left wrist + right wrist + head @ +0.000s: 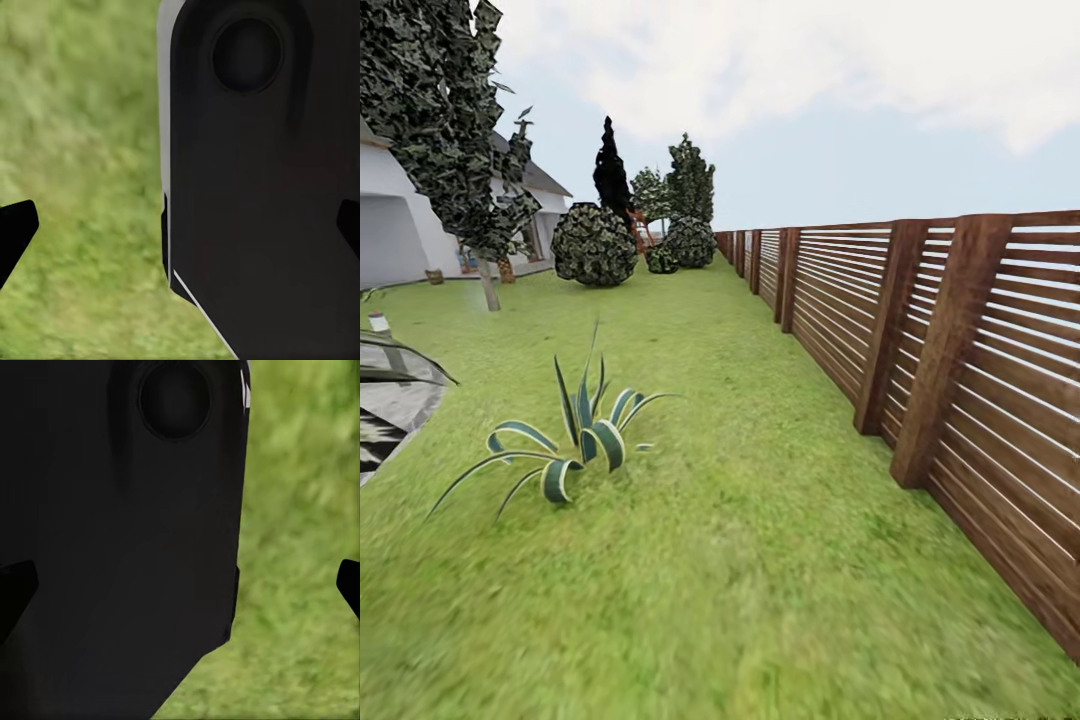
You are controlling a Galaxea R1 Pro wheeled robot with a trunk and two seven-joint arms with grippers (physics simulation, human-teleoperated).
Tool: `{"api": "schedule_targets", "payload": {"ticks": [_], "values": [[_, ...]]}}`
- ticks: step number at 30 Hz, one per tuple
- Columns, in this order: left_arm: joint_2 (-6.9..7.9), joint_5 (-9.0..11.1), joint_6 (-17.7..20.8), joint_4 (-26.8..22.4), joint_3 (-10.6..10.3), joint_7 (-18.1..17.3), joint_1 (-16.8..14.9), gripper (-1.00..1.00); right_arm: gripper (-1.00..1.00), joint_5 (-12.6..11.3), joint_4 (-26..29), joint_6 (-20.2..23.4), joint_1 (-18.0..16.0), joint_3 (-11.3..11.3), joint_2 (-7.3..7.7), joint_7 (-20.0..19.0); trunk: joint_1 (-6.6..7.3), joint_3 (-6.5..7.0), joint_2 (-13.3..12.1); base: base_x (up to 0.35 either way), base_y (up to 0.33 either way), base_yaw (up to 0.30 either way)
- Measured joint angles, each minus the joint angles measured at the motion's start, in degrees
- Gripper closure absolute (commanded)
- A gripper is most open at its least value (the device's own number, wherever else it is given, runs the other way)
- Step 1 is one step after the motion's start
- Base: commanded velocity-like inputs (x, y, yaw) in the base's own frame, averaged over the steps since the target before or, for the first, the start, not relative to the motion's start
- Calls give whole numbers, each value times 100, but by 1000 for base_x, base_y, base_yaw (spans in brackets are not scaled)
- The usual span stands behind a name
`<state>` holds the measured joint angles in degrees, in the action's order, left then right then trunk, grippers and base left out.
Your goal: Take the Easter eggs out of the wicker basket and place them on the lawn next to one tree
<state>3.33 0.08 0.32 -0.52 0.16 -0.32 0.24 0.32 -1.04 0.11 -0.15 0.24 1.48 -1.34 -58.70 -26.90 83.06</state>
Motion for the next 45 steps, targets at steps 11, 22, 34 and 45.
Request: {"api": "schedule_targets", "payload": {"ticks": [11,22,34,45], "values": [[0,0,0,-2,0,0,1,-100,-100,-3,0,20,0,-6,7,2,0,0,0,216,0,-92],[0,0,0,-3,0,0,1,-100,-100,0,0,13,0,0,0,2,0,0,0,237,0,0],[0,0,0,-3,0,0,0,-100,-100,0,0,8,0,0,0,-1,0,0,0,248,0,-97],[0,0,0,-2,0,0,1,-100,-100,0,0,12,-1,0,0,3,0,0,0,252,0,-132]]}}
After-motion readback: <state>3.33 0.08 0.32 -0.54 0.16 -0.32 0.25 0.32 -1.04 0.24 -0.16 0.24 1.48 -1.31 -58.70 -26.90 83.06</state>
